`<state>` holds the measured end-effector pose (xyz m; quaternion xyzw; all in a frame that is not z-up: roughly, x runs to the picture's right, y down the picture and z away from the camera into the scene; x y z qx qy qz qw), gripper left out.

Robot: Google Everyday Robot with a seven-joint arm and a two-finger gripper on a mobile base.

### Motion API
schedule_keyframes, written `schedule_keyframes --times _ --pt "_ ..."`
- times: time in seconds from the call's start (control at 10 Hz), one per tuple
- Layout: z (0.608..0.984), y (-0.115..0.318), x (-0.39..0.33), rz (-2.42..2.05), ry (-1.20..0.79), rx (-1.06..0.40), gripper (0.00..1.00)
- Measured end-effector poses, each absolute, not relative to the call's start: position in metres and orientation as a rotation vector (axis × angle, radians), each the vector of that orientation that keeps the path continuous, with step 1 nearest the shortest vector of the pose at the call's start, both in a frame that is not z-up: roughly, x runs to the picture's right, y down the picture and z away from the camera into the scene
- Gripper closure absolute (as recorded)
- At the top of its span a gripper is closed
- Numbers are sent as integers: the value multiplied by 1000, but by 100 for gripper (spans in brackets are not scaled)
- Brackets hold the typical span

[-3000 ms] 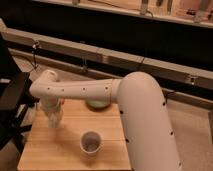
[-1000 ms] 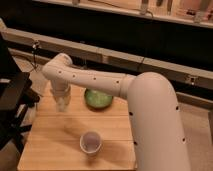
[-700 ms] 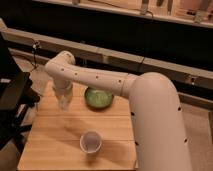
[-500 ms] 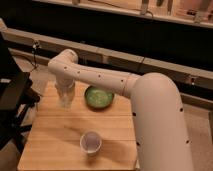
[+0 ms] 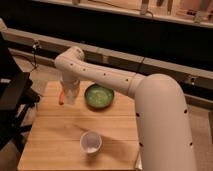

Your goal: Place the white sponge in the ceramic bowl

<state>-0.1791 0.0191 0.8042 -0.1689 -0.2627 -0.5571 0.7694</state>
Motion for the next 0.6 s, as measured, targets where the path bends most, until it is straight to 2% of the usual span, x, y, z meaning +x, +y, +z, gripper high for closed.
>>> schedule_keyframes --times 0.6 --pt "814 1 -149 -1162 -555 -370 99"
